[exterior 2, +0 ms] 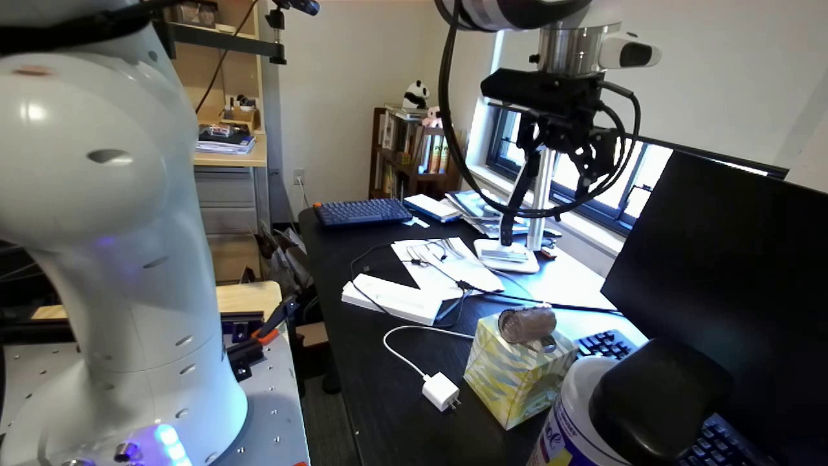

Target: Pick the object and put it on the tissue box

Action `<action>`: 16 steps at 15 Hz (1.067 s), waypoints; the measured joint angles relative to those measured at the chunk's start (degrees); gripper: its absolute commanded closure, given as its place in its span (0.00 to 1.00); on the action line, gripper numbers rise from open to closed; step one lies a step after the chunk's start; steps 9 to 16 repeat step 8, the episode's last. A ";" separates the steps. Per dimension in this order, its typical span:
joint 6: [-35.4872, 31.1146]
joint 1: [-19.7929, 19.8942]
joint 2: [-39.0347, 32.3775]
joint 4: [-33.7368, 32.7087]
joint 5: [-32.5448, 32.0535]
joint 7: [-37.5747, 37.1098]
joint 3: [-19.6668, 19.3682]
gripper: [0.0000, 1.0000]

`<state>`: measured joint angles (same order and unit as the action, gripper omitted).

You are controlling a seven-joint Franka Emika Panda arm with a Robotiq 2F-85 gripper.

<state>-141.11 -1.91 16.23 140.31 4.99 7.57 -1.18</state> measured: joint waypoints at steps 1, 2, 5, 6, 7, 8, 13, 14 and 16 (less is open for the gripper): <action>1.77 -0.23 0.34 -0.96 0.00 0.00 0.26 0.00; 4.02 -0.66 0.46 -1.97 0.03 0.00 0.32 0.00; 10.85 -1.70 0.46 -4.15 0.32 0.00 0.38 0.00; 12.22 -2.02 0.48 -4.48 0.33 0.00 0.40 0.00; 12.40 -2.11 0.49 -4.51 0.33 -0.07 0.53 0.00; 12.40 -2.11 0.49 -4.51 0.33 -0.22 0.66 0.00; 12.40 -2.11 0.49 -4.51 0.33 -0.22 0.66 0.00; 12.40 -2.11 0.49 -4.51 0.33 -0.22 0.66 0.00; 12.40 -2.11 0.49 -4.51 0.33 -0.22 0.66 0.00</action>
